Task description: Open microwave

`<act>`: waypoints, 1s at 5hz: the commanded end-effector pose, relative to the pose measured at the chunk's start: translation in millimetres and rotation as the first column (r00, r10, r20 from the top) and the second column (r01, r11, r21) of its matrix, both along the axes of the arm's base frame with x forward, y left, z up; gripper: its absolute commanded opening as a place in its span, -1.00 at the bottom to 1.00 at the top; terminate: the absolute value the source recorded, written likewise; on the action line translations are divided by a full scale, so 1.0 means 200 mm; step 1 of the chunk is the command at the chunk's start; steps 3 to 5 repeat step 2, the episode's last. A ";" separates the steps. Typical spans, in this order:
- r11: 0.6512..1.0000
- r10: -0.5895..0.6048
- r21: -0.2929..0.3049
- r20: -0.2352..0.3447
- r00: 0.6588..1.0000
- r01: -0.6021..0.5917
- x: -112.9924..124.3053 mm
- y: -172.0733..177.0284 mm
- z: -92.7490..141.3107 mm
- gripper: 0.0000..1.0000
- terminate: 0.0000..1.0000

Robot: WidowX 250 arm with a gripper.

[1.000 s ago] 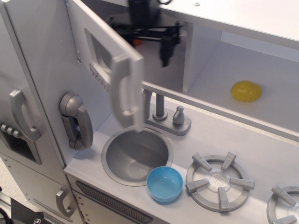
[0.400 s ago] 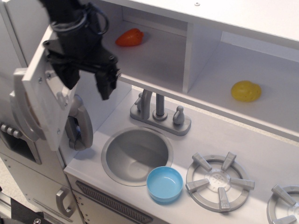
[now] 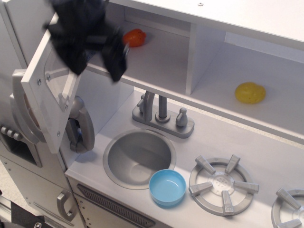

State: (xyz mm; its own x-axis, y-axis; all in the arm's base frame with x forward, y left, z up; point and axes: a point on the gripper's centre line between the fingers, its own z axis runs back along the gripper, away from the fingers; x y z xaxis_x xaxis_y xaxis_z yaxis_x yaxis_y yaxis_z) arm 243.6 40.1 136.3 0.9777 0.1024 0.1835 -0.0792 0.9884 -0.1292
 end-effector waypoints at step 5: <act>1.000 0.016 0.026 0.025 1.000 -0.017 0.10 0.09 0.27 1.00 1.00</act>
